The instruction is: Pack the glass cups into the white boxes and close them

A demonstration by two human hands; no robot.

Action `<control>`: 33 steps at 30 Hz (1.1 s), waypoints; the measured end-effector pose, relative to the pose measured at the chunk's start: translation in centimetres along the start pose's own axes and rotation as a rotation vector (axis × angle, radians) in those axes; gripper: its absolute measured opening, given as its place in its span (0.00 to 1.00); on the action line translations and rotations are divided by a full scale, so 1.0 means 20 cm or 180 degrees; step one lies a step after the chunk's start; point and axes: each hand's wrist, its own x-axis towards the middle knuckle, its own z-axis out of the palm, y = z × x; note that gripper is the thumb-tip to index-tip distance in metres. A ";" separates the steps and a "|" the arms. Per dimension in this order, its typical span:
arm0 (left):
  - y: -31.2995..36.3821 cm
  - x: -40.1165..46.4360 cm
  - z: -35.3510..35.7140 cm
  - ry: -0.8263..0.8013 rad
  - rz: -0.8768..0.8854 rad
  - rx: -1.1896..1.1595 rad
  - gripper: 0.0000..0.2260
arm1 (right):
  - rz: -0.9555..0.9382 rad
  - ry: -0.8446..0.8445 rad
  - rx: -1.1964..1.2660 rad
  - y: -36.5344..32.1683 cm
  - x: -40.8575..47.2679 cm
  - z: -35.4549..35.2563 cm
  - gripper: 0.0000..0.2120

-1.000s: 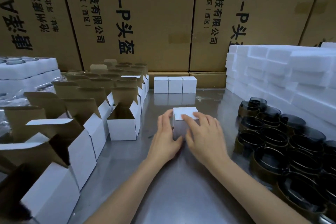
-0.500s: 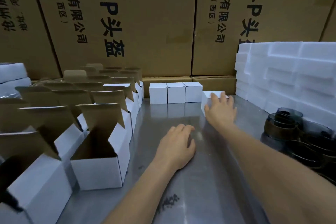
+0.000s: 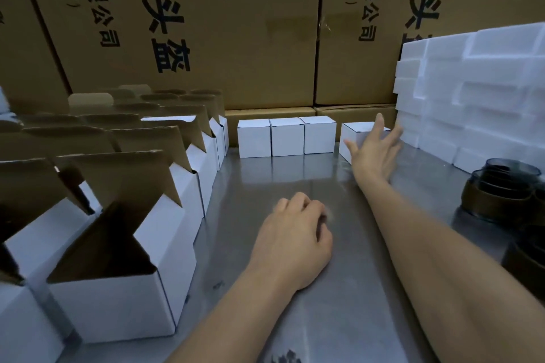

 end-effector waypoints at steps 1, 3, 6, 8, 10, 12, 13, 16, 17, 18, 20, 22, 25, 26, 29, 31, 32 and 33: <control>0.00 0.00 0.00 0.0003 0.0005 0.0010 0.12 | -0.0064 0.0132 0.0007 0.00 0.00 0.00 0.31; 0.00 0.00 0.00 -0.0005 -0.0011 0.0021 0.12 | -0.0159 0.0137 0.0051 0.00 0.01 0.00 0.26; 0.01 0.00 -0.01 -0.0023 -0.0019 0.0020 0.12 | -0.0242 -0.0223 0.0168 0.02 0.05 0.03 0.23; 0.01 0.00 -0.01 -0.0012 -0.0012 0.0014 0.12 | -0.0307 -0.0435 0.0280 0.03 0.07 0.04 0.24; 0.01 0.00 -0.01 -0.0008 -0.0019 0.0017 0.12 | -0.0396 -0.0663 0.0300 0.03 0.07 0.05 0.25; 0.01 0.00 -0.01 -0.0011 -0.0024 0.0011 0.11 | -0.0461 -0.0846 0.0249 0.03 0.08 0.06 0.25; 0.01 0.00 -0.01 -0.0018 -0.0029 -0.0001 0.11 | -0.0467 -0.0856 0.0260 0.03 0.08 0.06 0.25; 0.01 -0.01 -0.02 -0.0060 -0.0051 -0.0023 0.11 | -0.0395 -0.0528 0.0494 0.05 0.10 0.07 0.23; 0.01 -0.01 -0.02 -0.0074 -0.0050 -0.0026 0.11 | -0.0331 -0.0467 0.0600 0.06 0.11 0.07 0.23; 0.01 -0.01 -0.02 -0.0086 -0.0057 -0.0039 0.11 | -0.0253 -0.0491 0.0693 0.07 0.11 0.07 0.23; 0.01 -0.01 -0.02 -0.0098 -0.0074 -0.0078 0.11 | -0.0181 -0.0669 0.0716 0.07 0.12 0.08 0.24; 0.01 -0.01 -0.02 -0.0093 -0.0074 -0.0091 0.11 | -0.0243 -0.0811 0.0567 0.07 0.13 0.09 0.25; 0.00 -0.01 -0.01 -0.0079 -0.0071 -0.0084 0.11 | -0.0286 -0.0912 0.0318 0.08 0.14 0.09 0.26; 0.00 -0.01 -0.01 -0.0076 -0.0068 -0.0073 0.11 | -0.0303 -0.0947 0.0221 0.08 0.14 0.09 0.26; 0.00 -0.01 -0.01 -0.0072 -0.0043 -0.0038 0.12 | -0.0373 -0.1035 -0.0018 0.09 0.15 0.09 0.26; 0.00 -0.01 -0.01 -0.0072 -0.0046 -0.0019 0.12 | -0.0444 -0.1105 -0.0127 0.09 0.16 0.09 0.27; 0.00 -0.01 -0.01 -0.0070 -0.0046 -0.0011 0.12 | -0.0479 -0.1165 -0.0157 0.08 0.17 0.09 0.27; 0.00 -0.01 -0.01 -0.0068 -0.0047 -0.0005 0.12 | -0.0507 -0.1240 -0.0151 0.08 0.17 0.09 0.27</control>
